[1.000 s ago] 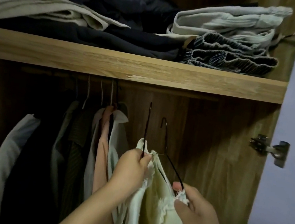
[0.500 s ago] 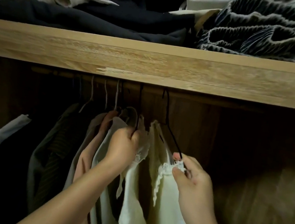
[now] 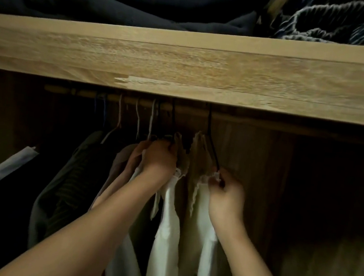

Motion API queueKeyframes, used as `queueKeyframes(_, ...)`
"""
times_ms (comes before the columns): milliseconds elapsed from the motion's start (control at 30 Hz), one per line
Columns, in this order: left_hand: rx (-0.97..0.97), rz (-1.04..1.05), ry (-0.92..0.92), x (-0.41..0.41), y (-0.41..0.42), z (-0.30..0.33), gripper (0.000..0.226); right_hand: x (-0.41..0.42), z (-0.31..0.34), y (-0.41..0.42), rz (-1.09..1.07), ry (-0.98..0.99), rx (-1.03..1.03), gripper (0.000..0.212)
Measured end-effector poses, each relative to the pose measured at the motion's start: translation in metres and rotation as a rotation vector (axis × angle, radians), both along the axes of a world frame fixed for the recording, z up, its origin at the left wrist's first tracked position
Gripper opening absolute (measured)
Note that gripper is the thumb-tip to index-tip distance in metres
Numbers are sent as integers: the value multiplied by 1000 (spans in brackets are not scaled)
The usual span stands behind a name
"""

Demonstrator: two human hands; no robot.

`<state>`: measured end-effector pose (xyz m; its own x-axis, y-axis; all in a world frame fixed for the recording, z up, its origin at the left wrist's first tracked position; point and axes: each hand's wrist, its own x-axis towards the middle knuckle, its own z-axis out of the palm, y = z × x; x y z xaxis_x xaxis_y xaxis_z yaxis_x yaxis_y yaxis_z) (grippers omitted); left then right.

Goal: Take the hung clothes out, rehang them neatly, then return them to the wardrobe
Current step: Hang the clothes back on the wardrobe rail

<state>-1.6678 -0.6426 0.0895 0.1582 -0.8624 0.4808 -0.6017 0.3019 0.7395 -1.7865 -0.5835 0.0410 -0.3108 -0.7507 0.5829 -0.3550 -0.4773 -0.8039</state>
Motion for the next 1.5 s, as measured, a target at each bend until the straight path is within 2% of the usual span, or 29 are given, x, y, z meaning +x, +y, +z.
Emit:
queueKeyframes(33,-6,15,-61,-1,-1,0,36,2,-1,-4,-16,27,28,21)
queueKeyframes(100,13,2,10,-1,-3,-3,34,7,-6,-7,-16,69,80,24)
queueKeyframes(167,30,-5,-37,-4,0,-9,35,10,-14,-5,-15,123,116,24)
queueKeyframes(267,166,-6,-60,-8,6,-20,41,11,-18,1,-34,190,122,21)
queueKeyframes(300,130,11,-57,-5,6,-23,41,10,-17,5,-39,214,141,21)
queueKeyframes(367,86,-48,50,0,13,-24,40,9,-16,13,-34,269,203,31)
queueKeyframes(433,79,-111,66,5,28,-25,40,6,-16,24,-26,313,244,42)
queueKeyframes(500,98,-240,283,9,43,-28,24,5,-18,36,-14,325,252,46)
queueKeyframes(567,24,-261,249,15,61,-31,18,4,-22,47,13,311,292,50)
queueKeyframes(700,25,-329,216,26,90,-47,14,3,-38,67,33,354,353,50)
queueKeyframes(767,22,-333,189,33,105,-58,38,1,-47,79,20,394,401,55)
queueKeyframes(833,17,-322,167,41,122,-69,45,-3,-55,88,39,419,442,52)
queueKeyframes(967,68,-296,206,54,156,-85,35,-2,-69,106,70,477,460,36)
queueKeyframes(1067,54,-224,208,64,176,-96,20,7,-78,119,68,539,468,32)
queueKeyframes(1167,59,-182,185,78,195,-102,18,20,-82,130,79,591,478,30)
queueKeyframes(1500,186,-96,-159,176,269,-114,27,98,-77,182,151,768,500,37)
